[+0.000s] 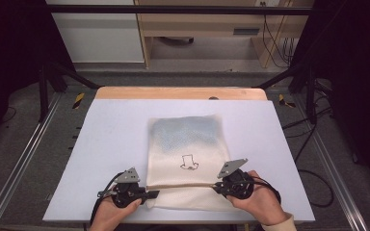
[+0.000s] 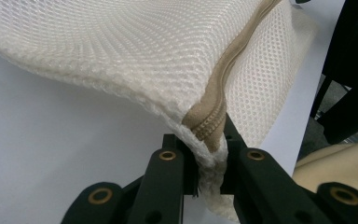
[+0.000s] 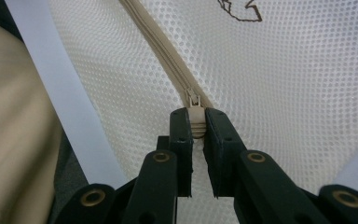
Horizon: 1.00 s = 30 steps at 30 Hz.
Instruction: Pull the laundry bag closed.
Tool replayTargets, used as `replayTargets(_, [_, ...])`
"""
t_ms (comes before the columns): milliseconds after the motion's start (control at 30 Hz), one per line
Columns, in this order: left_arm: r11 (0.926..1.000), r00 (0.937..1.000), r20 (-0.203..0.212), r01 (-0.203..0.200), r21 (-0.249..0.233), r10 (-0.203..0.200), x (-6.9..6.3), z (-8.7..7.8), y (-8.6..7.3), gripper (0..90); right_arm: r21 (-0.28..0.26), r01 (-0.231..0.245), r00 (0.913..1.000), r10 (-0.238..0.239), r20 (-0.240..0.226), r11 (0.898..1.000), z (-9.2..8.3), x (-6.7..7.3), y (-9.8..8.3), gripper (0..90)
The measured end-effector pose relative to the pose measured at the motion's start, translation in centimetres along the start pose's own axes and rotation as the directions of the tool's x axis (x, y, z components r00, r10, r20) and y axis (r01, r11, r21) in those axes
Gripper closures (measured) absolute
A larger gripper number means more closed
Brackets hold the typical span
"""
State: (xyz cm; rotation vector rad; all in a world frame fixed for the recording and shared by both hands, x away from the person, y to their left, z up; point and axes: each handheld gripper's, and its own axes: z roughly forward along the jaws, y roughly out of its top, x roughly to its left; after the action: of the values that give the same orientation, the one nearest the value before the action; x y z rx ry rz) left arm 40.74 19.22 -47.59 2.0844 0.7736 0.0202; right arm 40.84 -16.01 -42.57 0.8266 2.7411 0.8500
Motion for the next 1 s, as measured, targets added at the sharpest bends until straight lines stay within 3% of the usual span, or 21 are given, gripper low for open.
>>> replayTargets(1000, [0.9999, 0.9999, -0.009, -0.011, -0.003, 0.011, -0.1, -0.1, 0.1, 83.3, -0.033, -0.035, 0.9992, 0.036, 0.016, 0.999, -0.6, -0.3, -1.4, 82.0])
